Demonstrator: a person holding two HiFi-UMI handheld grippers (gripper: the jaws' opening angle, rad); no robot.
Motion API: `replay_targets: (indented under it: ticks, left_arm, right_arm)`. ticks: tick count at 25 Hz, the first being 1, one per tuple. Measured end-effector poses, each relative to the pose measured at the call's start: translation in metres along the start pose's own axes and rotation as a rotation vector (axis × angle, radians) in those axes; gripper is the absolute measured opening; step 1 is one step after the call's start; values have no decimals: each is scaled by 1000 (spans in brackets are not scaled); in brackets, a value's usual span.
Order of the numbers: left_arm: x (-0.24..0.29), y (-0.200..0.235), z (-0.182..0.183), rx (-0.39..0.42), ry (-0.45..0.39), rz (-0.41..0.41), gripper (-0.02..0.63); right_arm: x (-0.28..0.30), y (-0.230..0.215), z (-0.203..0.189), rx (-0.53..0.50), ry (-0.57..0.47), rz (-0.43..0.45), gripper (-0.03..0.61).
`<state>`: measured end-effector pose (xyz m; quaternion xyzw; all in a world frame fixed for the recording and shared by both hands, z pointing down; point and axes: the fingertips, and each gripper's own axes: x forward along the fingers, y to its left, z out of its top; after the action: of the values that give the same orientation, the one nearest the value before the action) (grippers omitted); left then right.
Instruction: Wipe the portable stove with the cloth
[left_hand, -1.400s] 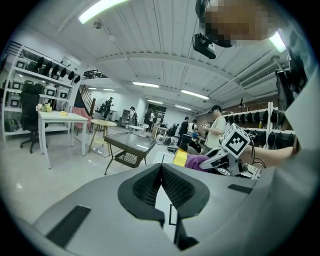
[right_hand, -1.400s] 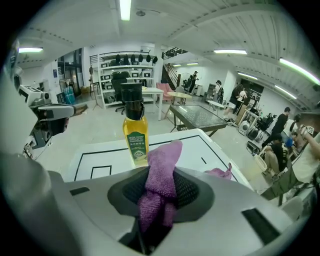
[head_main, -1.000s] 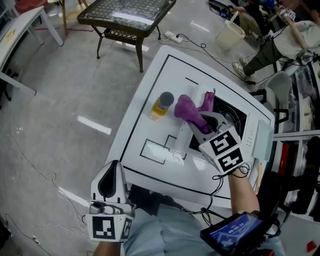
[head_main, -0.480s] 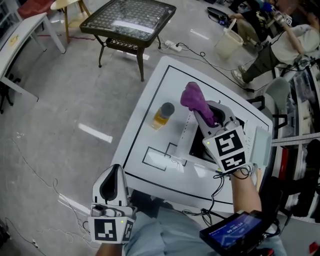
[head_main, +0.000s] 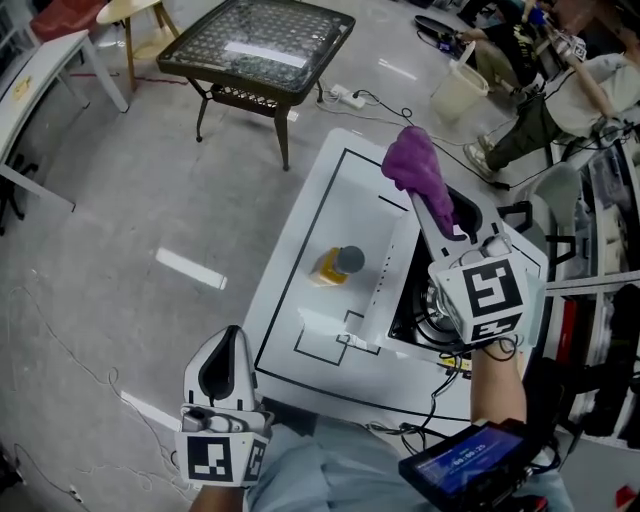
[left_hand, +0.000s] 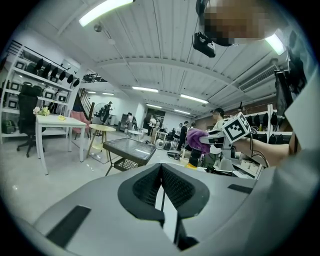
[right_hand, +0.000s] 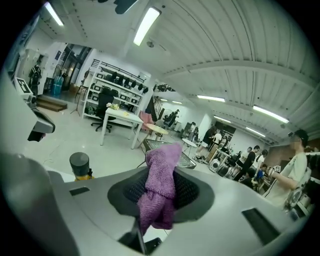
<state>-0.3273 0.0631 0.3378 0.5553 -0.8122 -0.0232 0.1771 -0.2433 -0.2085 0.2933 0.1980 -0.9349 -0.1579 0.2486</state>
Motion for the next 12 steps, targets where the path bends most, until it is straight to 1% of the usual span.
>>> replay_targets:
  ticks: [2,5,9,12]
  left_arm:
    - [5,3,0,0,6,2,18]
    - [10,4,-6,-6,17,4,18]
    - [7,2,-22,-13,46,2,18]
    - [1,3,-31,-20,62,4,18]
  right_arm:
    - [4,2,-6,21,12,16,126]
    - [14,13,-37,39,79,55,127]
    - [20,47,-88,40,193,133,127]
    - [15,74,-111,42,258,185,126]
